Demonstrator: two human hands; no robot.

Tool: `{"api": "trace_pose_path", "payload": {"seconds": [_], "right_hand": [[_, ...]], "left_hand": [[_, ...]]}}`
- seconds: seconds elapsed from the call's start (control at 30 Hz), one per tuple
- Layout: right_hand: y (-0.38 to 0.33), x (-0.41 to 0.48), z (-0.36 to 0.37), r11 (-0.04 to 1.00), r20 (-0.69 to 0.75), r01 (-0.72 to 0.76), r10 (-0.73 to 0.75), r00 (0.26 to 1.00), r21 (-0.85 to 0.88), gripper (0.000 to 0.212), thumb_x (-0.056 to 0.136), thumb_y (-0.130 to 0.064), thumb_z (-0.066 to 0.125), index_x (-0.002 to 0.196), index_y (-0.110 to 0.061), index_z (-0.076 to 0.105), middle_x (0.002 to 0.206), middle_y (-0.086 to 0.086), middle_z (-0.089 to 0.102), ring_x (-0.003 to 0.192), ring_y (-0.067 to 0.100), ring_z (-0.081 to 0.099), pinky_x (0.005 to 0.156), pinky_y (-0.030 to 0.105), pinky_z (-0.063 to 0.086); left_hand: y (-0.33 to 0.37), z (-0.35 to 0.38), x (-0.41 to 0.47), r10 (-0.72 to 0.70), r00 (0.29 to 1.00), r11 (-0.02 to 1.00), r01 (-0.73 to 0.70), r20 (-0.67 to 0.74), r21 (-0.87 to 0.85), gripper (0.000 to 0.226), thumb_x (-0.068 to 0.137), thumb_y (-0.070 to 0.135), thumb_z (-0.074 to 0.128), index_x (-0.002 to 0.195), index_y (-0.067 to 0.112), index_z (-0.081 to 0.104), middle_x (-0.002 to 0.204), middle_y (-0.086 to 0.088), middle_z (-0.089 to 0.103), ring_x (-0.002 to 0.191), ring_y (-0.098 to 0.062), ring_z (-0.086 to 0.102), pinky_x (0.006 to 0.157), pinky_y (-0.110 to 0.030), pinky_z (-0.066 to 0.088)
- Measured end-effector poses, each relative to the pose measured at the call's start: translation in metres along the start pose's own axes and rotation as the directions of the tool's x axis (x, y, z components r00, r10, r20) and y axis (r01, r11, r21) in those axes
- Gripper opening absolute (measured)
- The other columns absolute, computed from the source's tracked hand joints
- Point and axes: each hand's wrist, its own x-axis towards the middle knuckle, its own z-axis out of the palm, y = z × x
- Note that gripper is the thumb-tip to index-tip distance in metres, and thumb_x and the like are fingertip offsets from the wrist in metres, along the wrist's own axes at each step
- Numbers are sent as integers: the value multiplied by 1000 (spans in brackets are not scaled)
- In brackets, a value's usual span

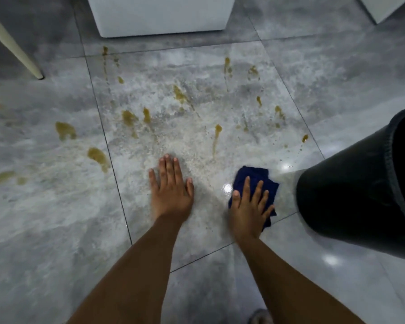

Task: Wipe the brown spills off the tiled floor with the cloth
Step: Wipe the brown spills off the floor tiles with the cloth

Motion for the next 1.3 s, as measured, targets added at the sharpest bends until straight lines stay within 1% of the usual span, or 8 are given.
{"api": "trace_pose_path", "payload": {"seconds": [0.13,0.23,0.43,0.67,0.87,1.07,1.17,1.3], "right_hand": [[-36,3,1,968,5,250,-250,968,5,63,90,-57,-1,149,-36,-1,161,2,-2,147,27,-5,113,50,-12],[-53,48,-10,909,24,415,-414,910,-38,55,98,-53,13,150,-38,4,161,-2,-2,147,25,-7,115,50,-9],[-56,36,7,943,-117,333,-329,937,19,53,99,-50,22,150,-34,18,160,3,12,146,29,8,115,53,-2],[-86,96,-10,829,-17,560,-560,828,-17,55,98,-52,14,150,-37,12,161,1,6,147,29,3,115,53,-4],[-61,84,-12,924,-57,382,-381,923,5,57,97,-52,14,151,-34,15,160,3,9,146,31,5,114,54,-4],[-101,115,-23,842,62,538,-535,843,-45,53,100,-51,14,150,-39,-1,161,-2,-7,146,26,-9,115,51,-10],[-95,152,-34,891,-4,452,-453,892,-48,54,100,-52,17,151,-39,5,161,-2,-2,147,25,-4,116,51,-6],[-56,141,-33,950,-54,311,-312,948,-36,56,99,-53,16,151,-36,5,161,0,-2,147,25,-4,116,52,-5]], "left_hand": [[-1,0,1,10,1000,1000,-10,-26,-12,67,96,45,7,151,6,3,160,-13,0,147,-22,-8,118,-48,-5],[1,1,3,-3,999,1000,2,-42,-15,67,97,45,12,151,6,6,159,-12,3,147,-22,-4,118,-48,-3],[-1,1,1,-11,1000,1000,11,-10,8,67,97,46,7,151,8,1,159,-8,-4,147,-20,-10,117,-44,-8],[2,-8,-1,-35,998,999,35,42,7,65,98,47,3,151,12,-5,159,-5,-13,145,-16,-19,118,-44,-8],[3,-6,-1,-41,998,999,40,47,21,64,100,47,8,152,12,-1,160,-5,-11,146,-15,-16,118,-44,-7],[2,-2,2,-43,999,999,43,26,20,64,99,44,13,151,8,13,160,-9,5,148,-21,-2,117,-46,1],[1,-1,4,-20,1000,1000,20,-1,1,64,97,43,21,150,6,19,158,-11,15,147,-22,6,116,-47,4],[9,-7,9,-82,997,990,83,15,-116,68,94,45,11,151,10,5,159,-6,1,147,-17,-7,116,-42,-14]]}}
